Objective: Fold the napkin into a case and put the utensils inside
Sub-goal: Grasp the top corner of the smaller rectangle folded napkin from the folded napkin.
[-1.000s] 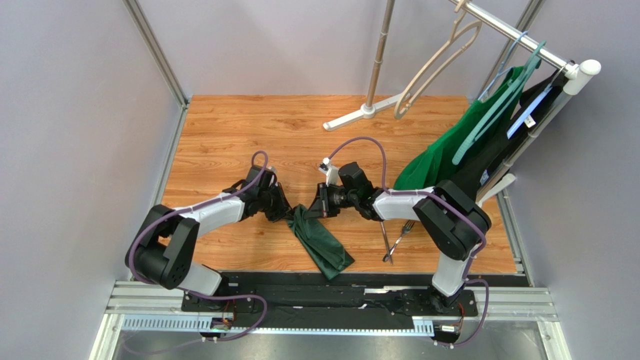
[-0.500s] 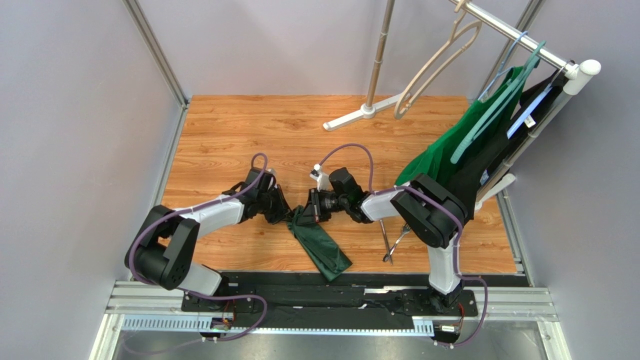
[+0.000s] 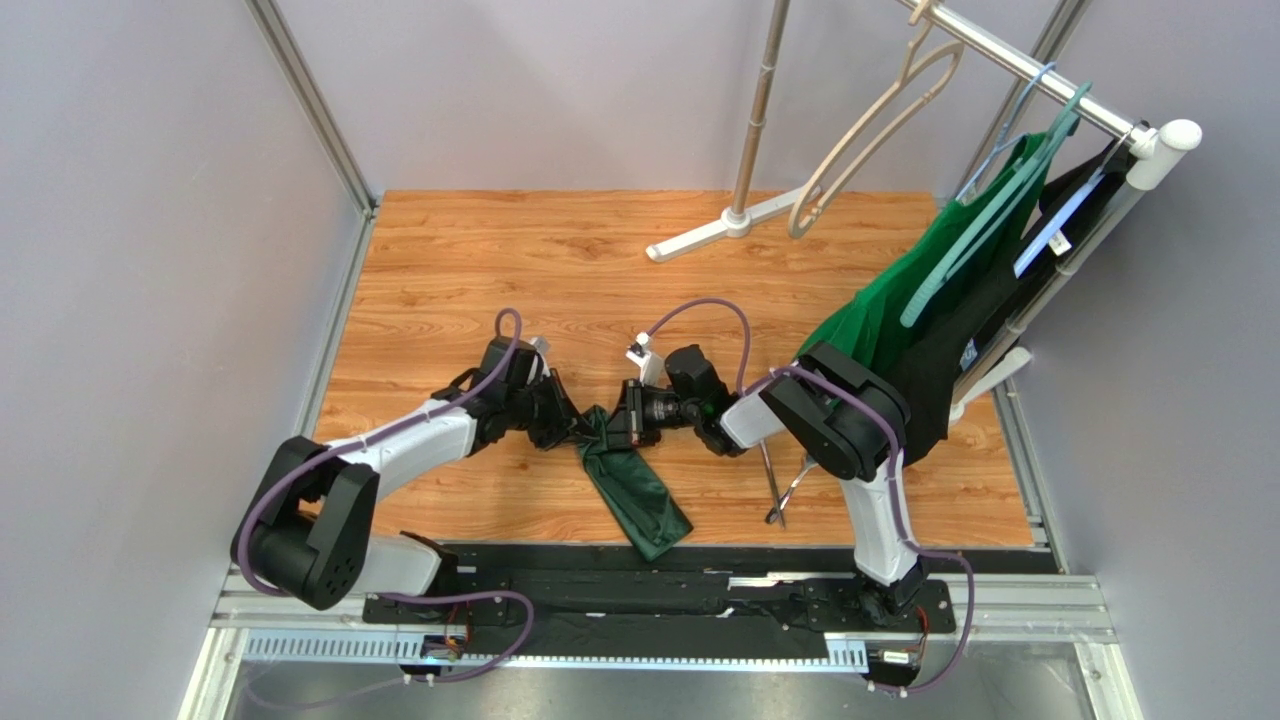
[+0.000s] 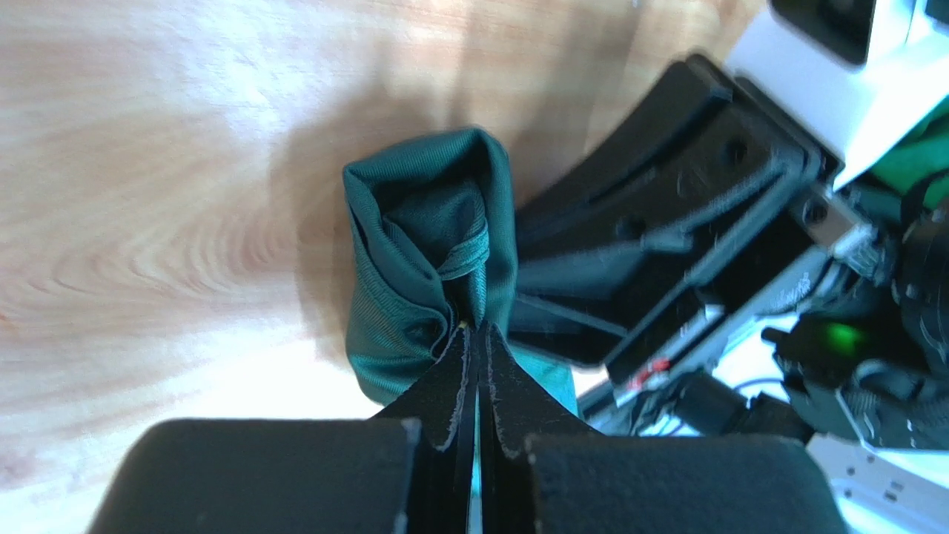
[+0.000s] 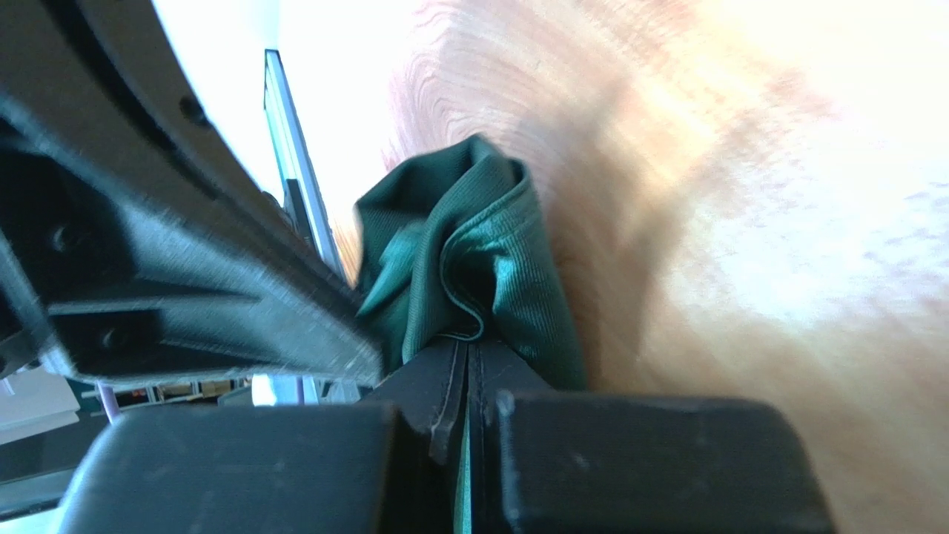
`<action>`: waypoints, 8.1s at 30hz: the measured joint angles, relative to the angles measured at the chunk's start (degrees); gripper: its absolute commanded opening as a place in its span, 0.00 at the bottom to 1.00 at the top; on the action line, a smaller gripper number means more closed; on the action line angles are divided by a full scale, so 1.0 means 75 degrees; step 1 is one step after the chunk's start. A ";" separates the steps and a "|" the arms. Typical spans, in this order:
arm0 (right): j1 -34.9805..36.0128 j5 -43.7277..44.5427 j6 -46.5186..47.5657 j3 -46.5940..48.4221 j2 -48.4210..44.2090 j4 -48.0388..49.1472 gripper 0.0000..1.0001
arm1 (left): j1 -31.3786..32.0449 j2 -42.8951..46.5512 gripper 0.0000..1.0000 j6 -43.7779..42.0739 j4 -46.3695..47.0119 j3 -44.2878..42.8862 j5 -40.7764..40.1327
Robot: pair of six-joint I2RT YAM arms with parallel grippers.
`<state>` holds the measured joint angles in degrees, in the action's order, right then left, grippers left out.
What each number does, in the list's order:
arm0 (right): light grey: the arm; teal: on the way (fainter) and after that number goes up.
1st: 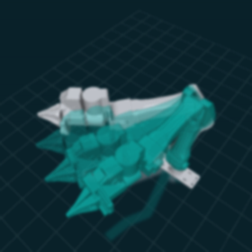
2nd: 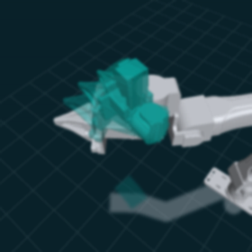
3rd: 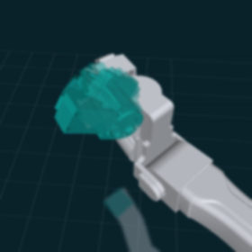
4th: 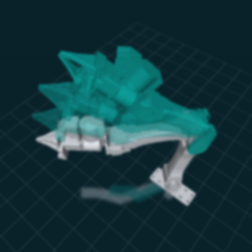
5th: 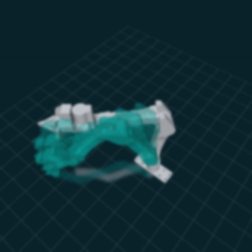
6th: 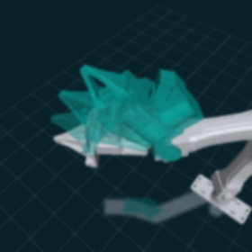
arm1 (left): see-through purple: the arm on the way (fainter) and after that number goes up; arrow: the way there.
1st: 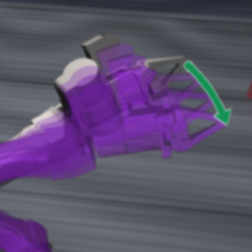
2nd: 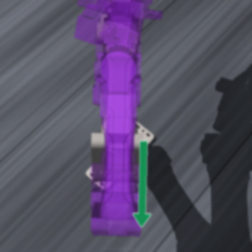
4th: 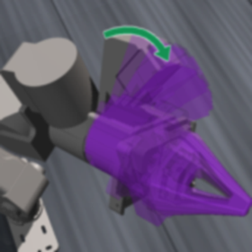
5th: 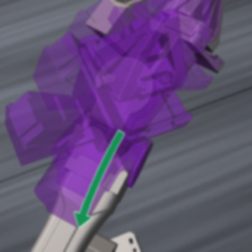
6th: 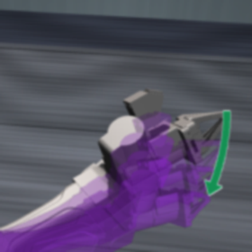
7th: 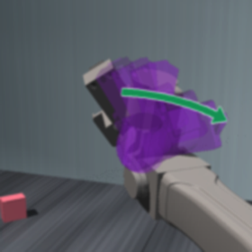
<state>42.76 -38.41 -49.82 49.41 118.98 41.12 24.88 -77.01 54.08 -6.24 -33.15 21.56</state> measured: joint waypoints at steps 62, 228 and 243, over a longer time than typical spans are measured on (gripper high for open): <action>0.0006 -0.0778 0.0507 0.2250 0.1014 -0.1734 0.00 | 0.0032 0.0699 0.00 0.0149 0.1119 0.0697 -0.1883; -0.0216 -0.1510 -0.3086 0.4779 0.3244 -0.0230 0.00 | -0.1017 -0.0119 0.33 -0.1603 -0.2451 -0.1192 -0.3483; -0.0204 -0.1530 -0.2894 0.4843 0.3220 -0.0466 0.00 | -0.1017 0.0251 0.38 -0.1638 -0.2264 -0.1209 -0.3348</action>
<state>41.23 -49.89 -71.53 85.73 143.13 37.63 17.26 -75.13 41.80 -23.22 -42.22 -3.55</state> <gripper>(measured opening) 0.005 0.400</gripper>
